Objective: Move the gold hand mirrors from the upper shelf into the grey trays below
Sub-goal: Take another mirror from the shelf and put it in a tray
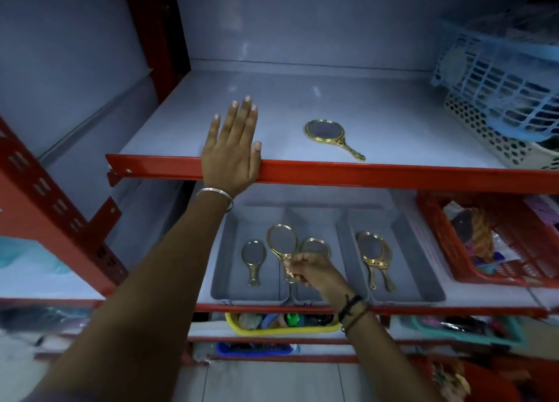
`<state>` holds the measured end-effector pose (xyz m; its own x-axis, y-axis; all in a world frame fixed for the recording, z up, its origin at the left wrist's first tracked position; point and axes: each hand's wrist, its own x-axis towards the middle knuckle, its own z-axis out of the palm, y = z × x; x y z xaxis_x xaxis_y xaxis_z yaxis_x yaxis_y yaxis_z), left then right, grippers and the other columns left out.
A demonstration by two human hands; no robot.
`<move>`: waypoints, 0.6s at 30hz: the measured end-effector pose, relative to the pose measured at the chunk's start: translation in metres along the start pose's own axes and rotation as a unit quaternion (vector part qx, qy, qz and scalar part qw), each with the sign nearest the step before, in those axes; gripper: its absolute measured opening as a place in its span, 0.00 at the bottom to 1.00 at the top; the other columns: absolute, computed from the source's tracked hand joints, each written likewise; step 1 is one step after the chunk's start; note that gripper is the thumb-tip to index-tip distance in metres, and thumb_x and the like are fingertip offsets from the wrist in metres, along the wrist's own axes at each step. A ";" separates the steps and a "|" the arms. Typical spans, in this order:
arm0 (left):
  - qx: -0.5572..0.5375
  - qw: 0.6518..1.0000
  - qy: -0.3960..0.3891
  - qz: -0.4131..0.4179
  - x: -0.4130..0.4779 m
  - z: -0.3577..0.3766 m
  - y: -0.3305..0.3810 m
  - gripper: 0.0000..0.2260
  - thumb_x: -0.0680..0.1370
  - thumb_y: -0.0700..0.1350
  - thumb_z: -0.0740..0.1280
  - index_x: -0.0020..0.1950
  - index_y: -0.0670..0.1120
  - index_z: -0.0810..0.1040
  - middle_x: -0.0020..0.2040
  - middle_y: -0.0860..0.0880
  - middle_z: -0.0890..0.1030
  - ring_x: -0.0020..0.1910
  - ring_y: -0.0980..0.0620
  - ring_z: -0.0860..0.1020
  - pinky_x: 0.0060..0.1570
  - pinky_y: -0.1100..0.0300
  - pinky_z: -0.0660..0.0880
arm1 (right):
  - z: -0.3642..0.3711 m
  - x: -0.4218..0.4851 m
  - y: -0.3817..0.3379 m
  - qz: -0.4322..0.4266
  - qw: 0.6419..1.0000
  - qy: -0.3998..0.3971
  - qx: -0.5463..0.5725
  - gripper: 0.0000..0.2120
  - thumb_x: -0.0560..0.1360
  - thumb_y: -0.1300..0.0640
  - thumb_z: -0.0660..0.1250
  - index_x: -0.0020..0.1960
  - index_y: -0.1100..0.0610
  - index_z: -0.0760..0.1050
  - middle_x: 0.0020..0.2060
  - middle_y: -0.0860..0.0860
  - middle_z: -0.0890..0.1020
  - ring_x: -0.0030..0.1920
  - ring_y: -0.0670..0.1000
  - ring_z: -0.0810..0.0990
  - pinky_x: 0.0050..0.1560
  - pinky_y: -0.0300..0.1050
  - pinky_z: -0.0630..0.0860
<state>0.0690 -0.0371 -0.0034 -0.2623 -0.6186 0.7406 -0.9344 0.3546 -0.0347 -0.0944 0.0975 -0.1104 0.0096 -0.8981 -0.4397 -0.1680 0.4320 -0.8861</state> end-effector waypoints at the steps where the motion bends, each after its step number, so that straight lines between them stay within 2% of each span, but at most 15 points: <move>1: 0.000 1.000 0.005 0.000 0.000 0.000 0.001 0.26 0.78 0.49 0.50 0.75 0.42 0.61 0.75 0.44 0.65 0.75 0.46 0.62 0.73 0.50 0.53 | 0.010 0.015 0.010 0.007 1.000 0.012 -0.012 0.15 0.75 0.65 0.66 0.30 0.56 0.72 0.23 0.50 0.72 0.18 0.40 0.67 0.19 0.30 0.61; 4: -0.004 1.000 0.015 0.004 0.002 0.000 0.002 0.26 0.78 0.49 0.51 0.74 0.41 0.62 0.74 0.44 0.66 0.74 0.46 0.64 0.72 0.51 0.55 | 0.043 0.061 0.031 0.034 0.998 0.038 -0.042 0.19 0.73 0.69 0.63 0.25 0.57 0.70 0.19 0.50 0.70 0.16 0.42 0.66 0.19 0.32 0.61; 7: -0.006 1.000 0.009 0.007 0.002 0.000 0.000 0.26 0.78 0.49 0.51 0.74 0.41 0.62 0.75 0.44 0.66 0.74 0.46 0.63 0.73 0.50 0.56 | 0.069 0.103 0.050 0.057 0.991 0.074 -0.094 0.18 0.70 0.67 0.64 0.24 0.56 0.67 0.21 0.51 0.70 0.23 0.47 0.69 0.25 0.37 0.64; 10: -0.011 1.000 0.005 0.004 0.002 0.001 0.000 0.26 0.78 0.49 0.50 0.74 0.41 0.61 0.75 0.44 0.66 0.75 0.46 0.63 0.73 0.50 0.58 | 0.079 0.127 0.062 0.061 0.984 0.081 -0.147 0.17 0.70 0.64 0.67 0.24 0.56 0.69 0.23 0.52 0.74 0.27 0.51 0.74 0.31 0.42 0.72; 14: -0.023 1.000 -0.004 0.008 0.001 0.001 0.000 0.26 0.78 0.49 0.50 0.74 0.42 0.62 0.75 0.44 0.65 0.75 0.46 0.63 0.73 0.50 0.59 | 0.075 0.128 0.060 0.093 0.981 0.066 -0.154 0.14 0.71 0.65 0.68 0.27 0.59 0.73 0.26 0.55 0.77 0.27 0.50 0.76 0.36 0.46 0.79; 16: -0.023 1.000 -0.011 0.008 0.003 0.000 0.000 0.26 0.78 0.50 0.50 0.74 0.42 0.62 0.75 0.44 0.65 0.75 0.46 0.63 0.73 0.50 0.59 | 0.067 0.117 0.049 0.059 0.980 0.063 -0.181 0.15 0.71 0.63 0.68 0.26 0.58 0.72 0.27 0.56 0.78 0.30 0.53 0.78 0.36 0.47 0.78; 18: -0.023 1.000 -0.016 0.006 0.002 -0.002 0.000 0.26 0.78 0.49 0.50 0.75 0.42 0.61 0.75 0.44 0.65 0.75 0.46 0.63 0.73 0.50 0.59 | 0.055 0.093 0.025 -0.023 0.976 0.080 -0.199 0.12 0.73 0.60 0.67 0.30 0.58 0.73 0.32 0.57 0.79 0.35 0.54 0.79 0.37 0.45 0.77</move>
<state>0.0688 -0.0367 -0.0005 -0.2818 -0.6364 0.7180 -0.9195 0.3930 -0.0125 -0.0439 0.0297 -0.1815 -0.1232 -0.9307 -0.3443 -0.5411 0.3539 -0.7629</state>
